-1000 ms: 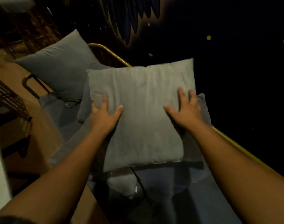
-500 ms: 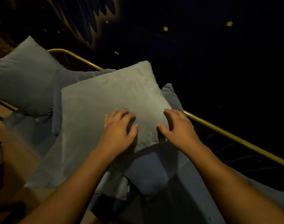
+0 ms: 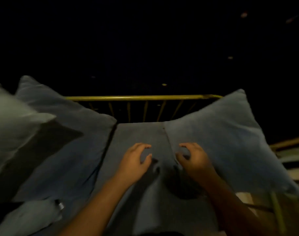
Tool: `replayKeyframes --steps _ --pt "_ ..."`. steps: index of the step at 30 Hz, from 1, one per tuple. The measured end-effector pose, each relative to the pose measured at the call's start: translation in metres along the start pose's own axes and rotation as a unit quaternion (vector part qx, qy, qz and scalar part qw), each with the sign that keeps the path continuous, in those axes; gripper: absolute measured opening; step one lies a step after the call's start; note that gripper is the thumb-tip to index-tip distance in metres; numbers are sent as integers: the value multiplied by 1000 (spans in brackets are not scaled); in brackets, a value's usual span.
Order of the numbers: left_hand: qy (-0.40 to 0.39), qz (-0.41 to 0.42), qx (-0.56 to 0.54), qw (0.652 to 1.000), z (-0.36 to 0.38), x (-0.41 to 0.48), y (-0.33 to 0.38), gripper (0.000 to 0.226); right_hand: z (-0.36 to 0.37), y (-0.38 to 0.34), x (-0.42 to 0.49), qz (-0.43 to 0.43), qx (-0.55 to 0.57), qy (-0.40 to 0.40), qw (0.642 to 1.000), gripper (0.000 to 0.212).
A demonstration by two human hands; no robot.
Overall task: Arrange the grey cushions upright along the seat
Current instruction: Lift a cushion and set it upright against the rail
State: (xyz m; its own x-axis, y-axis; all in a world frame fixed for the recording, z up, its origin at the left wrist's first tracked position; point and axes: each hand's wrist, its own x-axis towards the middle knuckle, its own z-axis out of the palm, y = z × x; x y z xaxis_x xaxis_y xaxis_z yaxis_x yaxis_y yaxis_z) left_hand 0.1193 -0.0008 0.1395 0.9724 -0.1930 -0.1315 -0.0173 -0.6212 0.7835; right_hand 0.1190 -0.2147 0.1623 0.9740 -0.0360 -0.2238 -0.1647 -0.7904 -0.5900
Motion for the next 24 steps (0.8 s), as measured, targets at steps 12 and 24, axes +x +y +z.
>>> replayKeyframes --steps 12,24 --pt "-120 -164 -118 972 222 126 53 66 -114 194 68 141 -139 43 979 78" --pt "4 -334 -139 932 316 182 -24 92 -81 262 164 176 -174 22 969 97"
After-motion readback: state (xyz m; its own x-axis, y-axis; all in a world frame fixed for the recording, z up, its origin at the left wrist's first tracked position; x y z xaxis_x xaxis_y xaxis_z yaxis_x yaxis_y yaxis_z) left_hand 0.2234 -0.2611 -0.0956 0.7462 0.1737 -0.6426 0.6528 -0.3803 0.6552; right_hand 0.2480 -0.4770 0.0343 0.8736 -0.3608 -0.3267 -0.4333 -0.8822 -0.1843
